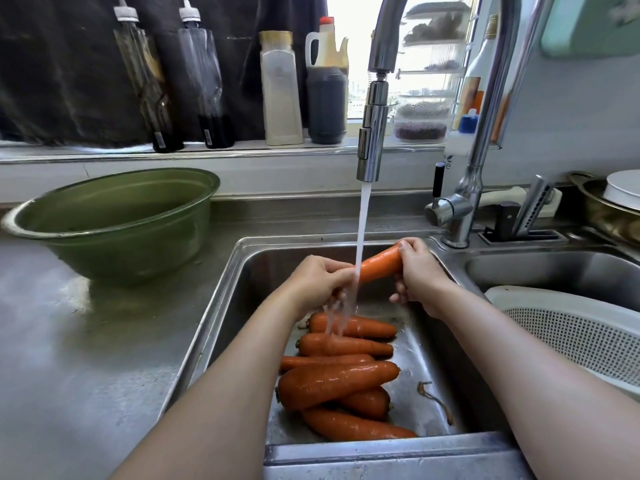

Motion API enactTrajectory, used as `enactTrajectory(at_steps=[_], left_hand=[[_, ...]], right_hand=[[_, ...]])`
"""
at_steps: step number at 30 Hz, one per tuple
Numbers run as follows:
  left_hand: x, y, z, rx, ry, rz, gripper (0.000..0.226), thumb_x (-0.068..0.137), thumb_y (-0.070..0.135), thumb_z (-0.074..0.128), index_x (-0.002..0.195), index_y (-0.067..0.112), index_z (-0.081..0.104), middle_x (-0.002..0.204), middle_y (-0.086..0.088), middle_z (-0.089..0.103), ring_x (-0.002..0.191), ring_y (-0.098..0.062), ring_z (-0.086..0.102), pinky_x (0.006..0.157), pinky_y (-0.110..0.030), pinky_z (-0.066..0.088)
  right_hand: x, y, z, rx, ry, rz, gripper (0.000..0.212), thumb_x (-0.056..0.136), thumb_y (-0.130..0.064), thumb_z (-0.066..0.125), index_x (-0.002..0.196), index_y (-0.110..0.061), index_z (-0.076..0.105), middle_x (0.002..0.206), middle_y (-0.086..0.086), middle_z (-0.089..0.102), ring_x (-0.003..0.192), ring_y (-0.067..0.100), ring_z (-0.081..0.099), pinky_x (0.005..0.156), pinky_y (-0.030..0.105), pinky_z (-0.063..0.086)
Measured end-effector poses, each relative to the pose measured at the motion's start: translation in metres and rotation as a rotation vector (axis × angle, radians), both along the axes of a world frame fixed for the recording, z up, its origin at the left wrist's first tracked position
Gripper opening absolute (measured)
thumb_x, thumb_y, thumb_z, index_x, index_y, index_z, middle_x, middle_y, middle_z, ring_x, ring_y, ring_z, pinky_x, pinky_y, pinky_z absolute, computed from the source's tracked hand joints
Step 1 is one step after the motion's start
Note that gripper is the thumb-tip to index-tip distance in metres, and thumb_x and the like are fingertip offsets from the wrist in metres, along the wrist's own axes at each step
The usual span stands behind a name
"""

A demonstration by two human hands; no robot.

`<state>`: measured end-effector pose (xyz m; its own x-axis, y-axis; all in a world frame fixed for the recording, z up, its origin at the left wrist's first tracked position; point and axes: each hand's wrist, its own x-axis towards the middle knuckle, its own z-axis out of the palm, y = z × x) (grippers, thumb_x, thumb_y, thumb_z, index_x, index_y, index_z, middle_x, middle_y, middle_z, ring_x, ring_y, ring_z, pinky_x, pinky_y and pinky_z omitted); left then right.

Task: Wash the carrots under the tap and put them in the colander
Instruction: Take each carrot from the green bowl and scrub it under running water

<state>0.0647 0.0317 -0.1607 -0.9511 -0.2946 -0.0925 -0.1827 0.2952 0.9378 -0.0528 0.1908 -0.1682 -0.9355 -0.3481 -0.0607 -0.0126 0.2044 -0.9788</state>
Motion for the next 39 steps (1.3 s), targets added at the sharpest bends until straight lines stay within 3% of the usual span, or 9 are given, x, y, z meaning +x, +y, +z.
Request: enactTrajectory(at_steps=[4,8,14,17,20,26,31,34,39], left_hand=[[0.001,-0.008,-0.002,-0.008,-0.113,-0.169,0.027,0.105,0.012,0.055,0.125,0.016,0.072,0.089,-0.003,0.075,0.078,-0.009,0.067,0.075,-0.026,0.054],[-0.001,0.003,-0.001,-0.051,-0.037,-0.005,0.031,0.109,0.017,0.048,0.134,0.019,0.066,0.079,0.006,0.075,0.066,-0.007,0.061,0.065,-0.023,0.052],[-0.012,0.034,0.004,-0.065,0.042,0.095,0.032,0.105,0.010,0.047,0.101,-0.004,0.076,0.078,-0.014,0.075,0.050,-0.011,0.054,0.057,-0.027,0.047],[-0.007,0.038,0.009,0.070,-0.044,-0.052,0.024,0.106,0.004,0.048,0.117,0.005,0.070,0.087,-0.016,0.067,0.055,-0.006,0.057,0.056,-0.019,0.047],[0.001,0.032,0.010,0.118,-0.076,-0.132,0.027,0.105,-0.001,0.045,0.111,0.011,0.068,0.093,-0.009,0.065,0.061,-0.002,0.058,0.059,-0.015,0.049],[-0.007,0.026,0.004,-0.162,0.025,0.171,0.030,0.111,0.025,0.040,0.103,0.019,0.069,0.089,-0.004,0.069,0.081,-0.018,0.065,0.073,-0.031,0.054],[-0.001,0.033,0.007,-0.103,-0.012,-0.016,0.023,0.106,0.014,0.048,0.109,0.020,0.071,0.083,-0.004,0.066,0.073,-0.013,0.058,0.074,-0.029,0.051],[-0.002,0.037,0.010,-0.111,0.021,0.044,0.029,0.107,0.012,0.043,0.101,0.020,0.069,0.080,-0.004,0.065,0.071,-0.016,0.058,0.070,-0.031,0.052],[-0.009,0.042,0.004,-0.250,0.038,0.188,0.029,0.108,0.022,0.040,0.102,0.014,0.067,0.095,-0.009,0.072,0.088,-0.029,0.067,0.087,-0.043,0.058]], right_hand=[[0.001,0.001,-0.002,0.027,-0.017,0.011,0.021,0.112,-0.035,0.034,0.122,-0.024,0.049,0.084,0.013,0.045,0.047,0.018,0.045,0.044,0.036,0.055],[-0.001,-0.001,0.000,0.007,-0.040,-0.014,0.023,0.112,-0.039,0.035,0.124,-0.023,0.046,0.086,0.013,0.046,0.048,0.018,0.046,0.047,0.038,0.057],[-0.010,0.007,-0.002,-0.006,-0.124,-0.109,0.024,0.112,-0.040,0.031,0.121,-0.023,0.045,0.085,0.012,0.043,0.050,0.019,0.042,0.044,0.036,0.055],[-0.013,0.010,-0.004,0.026,-0.092,-0.129,0.024,0.112,-0.040,0.031,0.121,-0.024,0.046,0.089,0.011,0.044,0.054,0.020,0.043,0.047,0.039,0.056],[-0.013,0.009,-0.005,0.049,-0.058,-0.113,0.026,0.112,-0.040,0.032,0.122,-0.023,0.047,0.091,0.010,0.045,0.054,0.020,0.045,0.043,0.037,0.056],[-0.006,-0.001,-0.001,0.052,0.019,-0.094,0.026,0.109,-0.045,0.038,0.120,-0.023,0.047,0.093,0.013,0.049,0.056,0.023,0.053,0.049,0.042,0.058],[-0.004,0.004,0.002,0.055,0.000,-0.130,0.023,0.111,-0.042,0.034,0.123,-0.026,0.045,0.089,0.010,0.047,0.056,0.022,0.050,0.053,0.047,0.060],[-0.003,0.004,0.003,0.057,-0.002,-0.139,0.025,0.111,-0.043,0.035,0.121,-0.023,0.045,0.088,0.010,0.048,0.056,0.022,0.051,0.052,0.045,0.060],[-0.001,0.003,0.004,0.054,-0.015,-0.153,0.026,0.110,-0.045,0.036,0.121,-0.022,0.046,0.090,0.010,0.049,0.059,0.022,0.052,0.046,0.040,0.057]])
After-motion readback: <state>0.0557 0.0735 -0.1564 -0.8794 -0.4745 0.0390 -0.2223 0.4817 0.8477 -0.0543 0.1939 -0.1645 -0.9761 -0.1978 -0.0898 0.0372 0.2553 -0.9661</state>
